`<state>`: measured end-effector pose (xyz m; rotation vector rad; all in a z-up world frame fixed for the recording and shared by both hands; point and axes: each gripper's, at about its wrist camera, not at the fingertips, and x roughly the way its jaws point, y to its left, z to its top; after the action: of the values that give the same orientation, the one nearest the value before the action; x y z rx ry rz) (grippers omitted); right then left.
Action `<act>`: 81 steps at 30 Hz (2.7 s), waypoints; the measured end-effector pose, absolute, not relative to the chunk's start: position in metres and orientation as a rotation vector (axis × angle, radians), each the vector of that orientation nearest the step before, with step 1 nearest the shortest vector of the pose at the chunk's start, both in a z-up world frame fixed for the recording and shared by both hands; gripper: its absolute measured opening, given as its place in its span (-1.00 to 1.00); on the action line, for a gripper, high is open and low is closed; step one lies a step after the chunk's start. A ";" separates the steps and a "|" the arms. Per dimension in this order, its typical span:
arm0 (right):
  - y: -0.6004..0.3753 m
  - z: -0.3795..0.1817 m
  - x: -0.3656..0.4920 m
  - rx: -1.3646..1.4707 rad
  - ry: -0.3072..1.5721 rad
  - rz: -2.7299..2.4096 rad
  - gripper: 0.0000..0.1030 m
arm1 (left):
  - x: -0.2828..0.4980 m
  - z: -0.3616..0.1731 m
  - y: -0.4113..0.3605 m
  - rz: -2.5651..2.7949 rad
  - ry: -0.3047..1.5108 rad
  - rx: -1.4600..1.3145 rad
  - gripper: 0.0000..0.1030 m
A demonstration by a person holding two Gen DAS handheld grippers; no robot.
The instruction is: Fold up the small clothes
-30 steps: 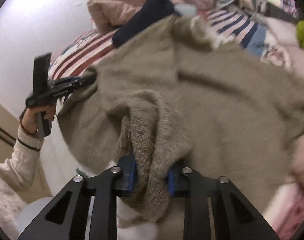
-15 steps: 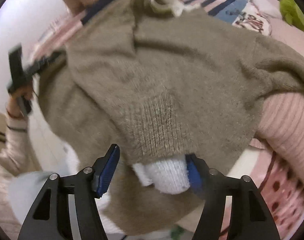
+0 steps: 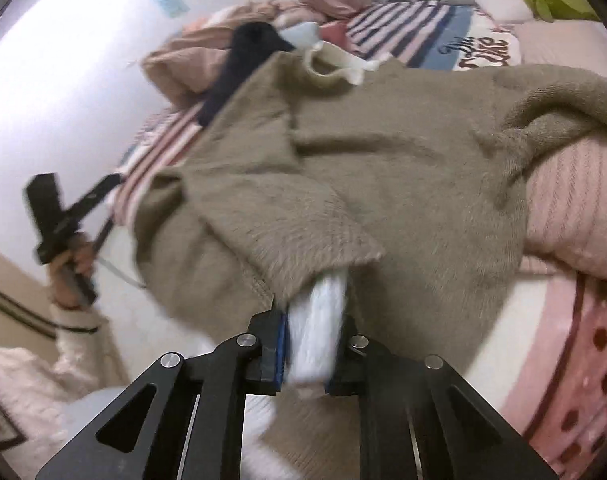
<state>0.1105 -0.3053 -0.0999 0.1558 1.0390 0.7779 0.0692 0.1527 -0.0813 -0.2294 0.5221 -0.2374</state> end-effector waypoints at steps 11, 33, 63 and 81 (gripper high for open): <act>-0.330 -0.140 0.096 0.257 0.993 0.683 0.04 | 0.074 -0.059 0.077 -0.293 0.504 -0.206 0.11; -0.459 -0.078 0.198 0.004 0.418 -0.075 0.49 | 0.105 -0.050 0.021 -0.241 0.500 -0.146 0.25; -0.197 -0.027 0.142 0.243 0.761 0.933 -0.81 | 0.041 -0.054 0.129 -0.225 0.410 -0.262 0.25; -0.259 -0.039 0.104 0.026 0.699 0.639 1.00 | 0.101 -0.145 0.062 -0.454 0.750 -0.261 0.31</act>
<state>0.1042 -0.2591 -0.0391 0.0262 0.6987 0.6387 0.1007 0.0624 -0.1453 -0.2609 0.7501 -0.4545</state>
